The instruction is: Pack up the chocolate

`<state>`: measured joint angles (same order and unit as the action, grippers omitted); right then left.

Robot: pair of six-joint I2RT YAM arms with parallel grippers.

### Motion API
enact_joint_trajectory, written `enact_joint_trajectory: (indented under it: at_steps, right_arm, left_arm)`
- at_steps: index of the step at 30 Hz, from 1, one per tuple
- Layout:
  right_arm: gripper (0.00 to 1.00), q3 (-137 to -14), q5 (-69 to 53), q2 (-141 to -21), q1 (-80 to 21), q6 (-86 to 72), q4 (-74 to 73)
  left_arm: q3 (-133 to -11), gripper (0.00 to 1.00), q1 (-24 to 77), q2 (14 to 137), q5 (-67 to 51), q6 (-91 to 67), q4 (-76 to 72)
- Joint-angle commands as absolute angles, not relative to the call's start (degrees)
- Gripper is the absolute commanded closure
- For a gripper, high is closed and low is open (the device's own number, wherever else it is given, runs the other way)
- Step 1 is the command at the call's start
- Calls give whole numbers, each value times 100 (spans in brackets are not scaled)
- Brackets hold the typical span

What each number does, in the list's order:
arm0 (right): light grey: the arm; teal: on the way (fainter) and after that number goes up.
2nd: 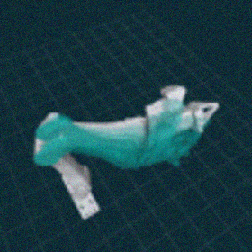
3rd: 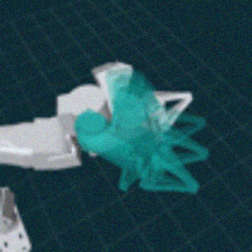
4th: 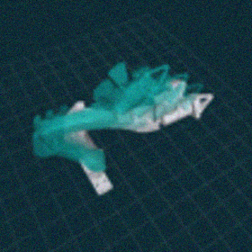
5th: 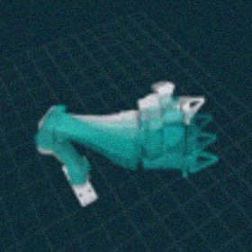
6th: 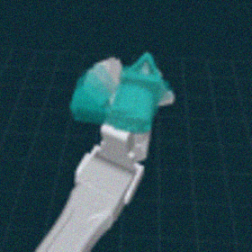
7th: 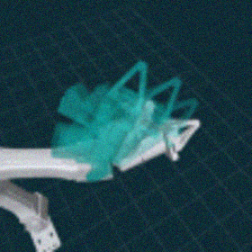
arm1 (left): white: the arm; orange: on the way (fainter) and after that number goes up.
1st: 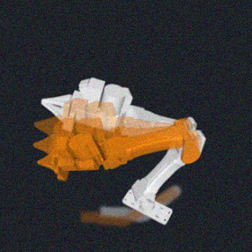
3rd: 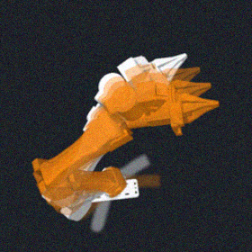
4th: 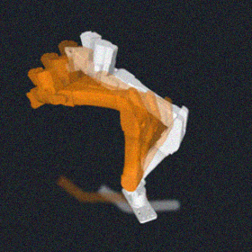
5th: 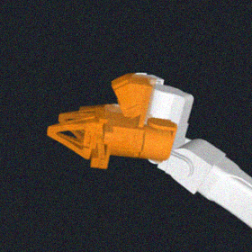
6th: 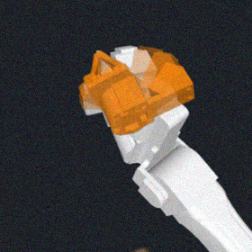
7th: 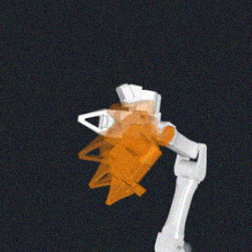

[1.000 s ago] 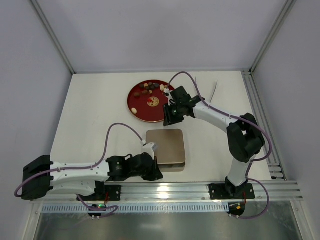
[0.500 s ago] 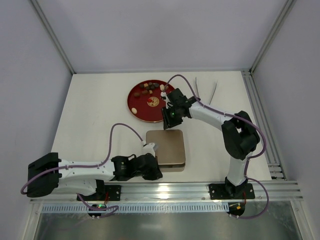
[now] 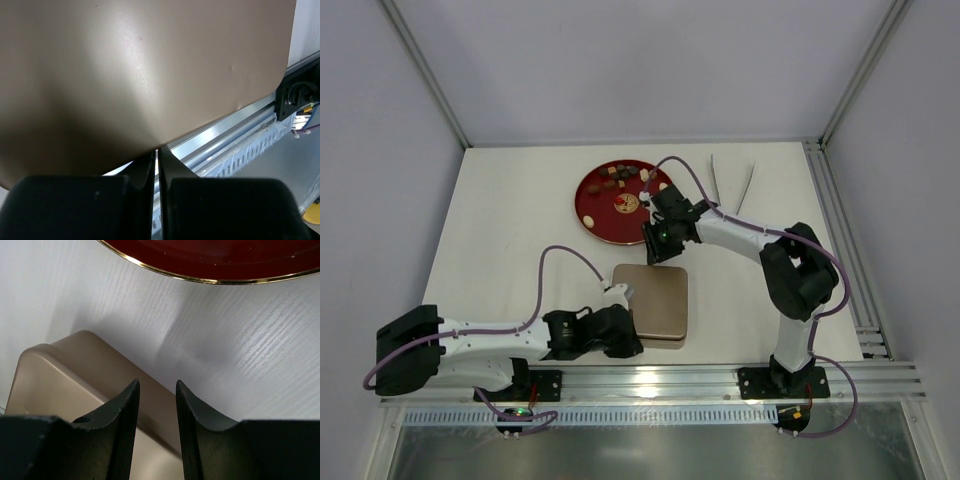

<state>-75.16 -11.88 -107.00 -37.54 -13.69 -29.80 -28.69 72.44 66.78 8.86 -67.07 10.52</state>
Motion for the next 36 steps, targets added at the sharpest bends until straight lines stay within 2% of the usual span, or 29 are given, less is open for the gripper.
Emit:
enact_joint_trajectory:
  at_steps: [1, 18, 25, 36]
  right_arm:
    - [63, -7357, -1274, -10450, -3832, -1415, -3076]
    - [63, -6162, -1178, -9475, -3841, -2012, -2681]
    - [63, -5450, -1037, -8948, -3955, -2346, -2435]
    - [63, -5124, -563, -8490, -4333, -2672, -2505]
  left_arm:
    - [-2962, 100, 7084, 6609, 1230, -6671, 1134]
    - [-2979, 100, 5916, 6117, 985, -6012, 1784]
    - [-3138, 100, 5424, 6310, 748, -5687, 1802]
    - [-3577, 100, 4852, 6785, 203, -5239, 1661]
